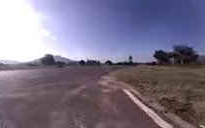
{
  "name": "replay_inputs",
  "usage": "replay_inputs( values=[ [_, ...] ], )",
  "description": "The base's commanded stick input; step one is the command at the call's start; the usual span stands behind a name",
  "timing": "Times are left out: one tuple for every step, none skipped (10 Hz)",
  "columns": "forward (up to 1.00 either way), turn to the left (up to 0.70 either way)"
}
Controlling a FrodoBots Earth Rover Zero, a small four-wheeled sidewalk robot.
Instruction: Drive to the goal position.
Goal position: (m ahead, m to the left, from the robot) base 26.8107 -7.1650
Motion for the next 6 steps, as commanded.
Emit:
replay_inputs(
  values=[
    [1.0, 0.07],
    [1.0, 0.0],
    [1.0, 0.0],
    [0.64, 0.0],
    [0.15, 0.0],
    [0.0, 0.0]
  ],
)
